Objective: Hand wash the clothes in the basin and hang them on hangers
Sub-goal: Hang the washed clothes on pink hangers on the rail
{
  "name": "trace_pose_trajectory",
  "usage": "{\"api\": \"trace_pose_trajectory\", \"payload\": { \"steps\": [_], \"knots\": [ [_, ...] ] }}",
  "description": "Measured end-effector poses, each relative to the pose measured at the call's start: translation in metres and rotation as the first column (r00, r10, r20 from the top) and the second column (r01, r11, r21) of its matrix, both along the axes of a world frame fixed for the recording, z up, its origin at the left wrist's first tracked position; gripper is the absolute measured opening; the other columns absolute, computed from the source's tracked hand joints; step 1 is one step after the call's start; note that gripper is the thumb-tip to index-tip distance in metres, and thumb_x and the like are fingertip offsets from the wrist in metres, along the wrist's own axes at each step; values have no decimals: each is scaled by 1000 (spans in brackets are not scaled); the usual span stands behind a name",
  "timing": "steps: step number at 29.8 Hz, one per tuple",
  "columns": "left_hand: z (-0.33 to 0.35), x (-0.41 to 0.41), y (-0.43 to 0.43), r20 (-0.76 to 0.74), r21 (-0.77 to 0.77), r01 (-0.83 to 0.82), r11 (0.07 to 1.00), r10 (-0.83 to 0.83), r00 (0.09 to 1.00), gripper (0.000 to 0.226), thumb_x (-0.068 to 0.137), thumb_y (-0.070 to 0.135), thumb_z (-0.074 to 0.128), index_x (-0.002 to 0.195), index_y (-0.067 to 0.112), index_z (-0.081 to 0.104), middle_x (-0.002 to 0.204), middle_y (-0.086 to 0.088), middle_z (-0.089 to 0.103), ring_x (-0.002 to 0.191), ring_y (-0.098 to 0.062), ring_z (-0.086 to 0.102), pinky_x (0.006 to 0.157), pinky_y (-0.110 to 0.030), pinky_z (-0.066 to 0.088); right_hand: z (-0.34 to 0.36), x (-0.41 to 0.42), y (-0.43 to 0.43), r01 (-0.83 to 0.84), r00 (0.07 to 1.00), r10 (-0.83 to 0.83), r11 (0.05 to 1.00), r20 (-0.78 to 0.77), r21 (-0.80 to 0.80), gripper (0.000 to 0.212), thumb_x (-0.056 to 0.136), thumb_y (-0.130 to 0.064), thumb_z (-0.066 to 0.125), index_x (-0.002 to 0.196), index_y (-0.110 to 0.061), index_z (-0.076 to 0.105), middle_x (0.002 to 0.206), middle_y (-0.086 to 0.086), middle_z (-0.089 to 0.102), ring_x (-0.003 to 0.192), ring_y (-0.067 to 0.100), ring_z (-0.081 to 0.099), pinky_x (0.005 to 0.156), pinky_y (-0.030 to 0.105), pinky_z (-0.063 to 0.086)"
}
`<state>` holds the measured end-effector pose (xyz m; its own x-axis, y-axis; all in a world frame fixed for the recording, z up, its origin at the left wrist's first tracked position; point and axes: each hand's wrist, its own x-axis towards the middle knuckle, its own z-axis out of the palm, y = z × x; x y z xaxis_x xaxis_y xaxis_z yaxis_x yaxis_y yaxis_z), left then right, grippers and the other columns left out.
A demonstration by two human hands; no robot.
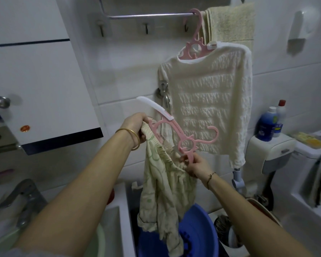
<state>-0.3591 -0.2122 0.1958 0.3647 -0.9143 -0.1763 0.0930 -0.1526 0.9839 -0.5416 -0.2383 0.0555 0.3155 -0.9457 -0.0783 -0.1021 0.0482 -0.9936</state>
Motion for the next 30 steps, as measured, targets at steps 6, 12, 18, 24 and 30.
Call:
{"api": "trace_pose_trajectory", "payload": {
  "steps": [6, 12, 18, 24, 30],
  "knots": [
    [-6, 12, -5, -1, 42, -105, 994, 105, 994, 19, 80, 3, 42, 63, 11, 40, 49, -2, 37, 31, -12, 36, 34, -12, 27, 21, 1, 2, -28, 1000, 28, 994, 2, -106, 18, 95, -24, 54, 82, -14, 63, 65, -5, 62, 57, 6, 54, 54, 16, 41],
    [-15, 27, -2, 146, 104, -162, 981, 146, 978, 24, 87, -4, 38, 73, 10, 52, 55, -4, 45, 34, -12, 43, 33, -8, 31, 52, -3, -5, 126, 978, -153, 976, -145, -178, 17, 80, -3, 56, 64, -7, 61, 59, 7, 50, 53, 16, 46, 49, 22, 35],
    [-34, 60, -11, 363, 116, -211, 971, 156, 919, 20, 91, 2, 51, 73, 8, 57, 79, -14, 55, 56, -20, 49, 41, -22, 43, 76, -8, -7, 162, 921, -248, 945, -300, -283, 12, 73, -7, 57, 62, -8, 62, 59, 4, 54, 53, 17, 44, 55, 27, 35],
    [-37, 70, -11, 507, 71, -275, 959, 203, 838, 15, 97, 8, 42, 94, 2, 56, 90, -19, 57, 54, -25, 56, 44, -31, 53, 88, -15, -5, 135, 796, -366, 883, -482, -449, 11, 79, -23, 54, 74, -23, 63, 58, -4, 57, 59, 18, 54, 55, 26, 40],
    [-33, 68, -12, 574, 49, -310, 949, 227, 787, 23, 93, 0, 40, 72, 5, 49, 80, -19, 53, 58, -33, 55, 62, -47, 57, 88, -22, 5, 158, 801, -441, 807, -404, -568, 13, 79, -34, 51, 78, -29, 63, 60, -9, 58, 64, 19, 57, 52, 25, 39]
  ]
}}
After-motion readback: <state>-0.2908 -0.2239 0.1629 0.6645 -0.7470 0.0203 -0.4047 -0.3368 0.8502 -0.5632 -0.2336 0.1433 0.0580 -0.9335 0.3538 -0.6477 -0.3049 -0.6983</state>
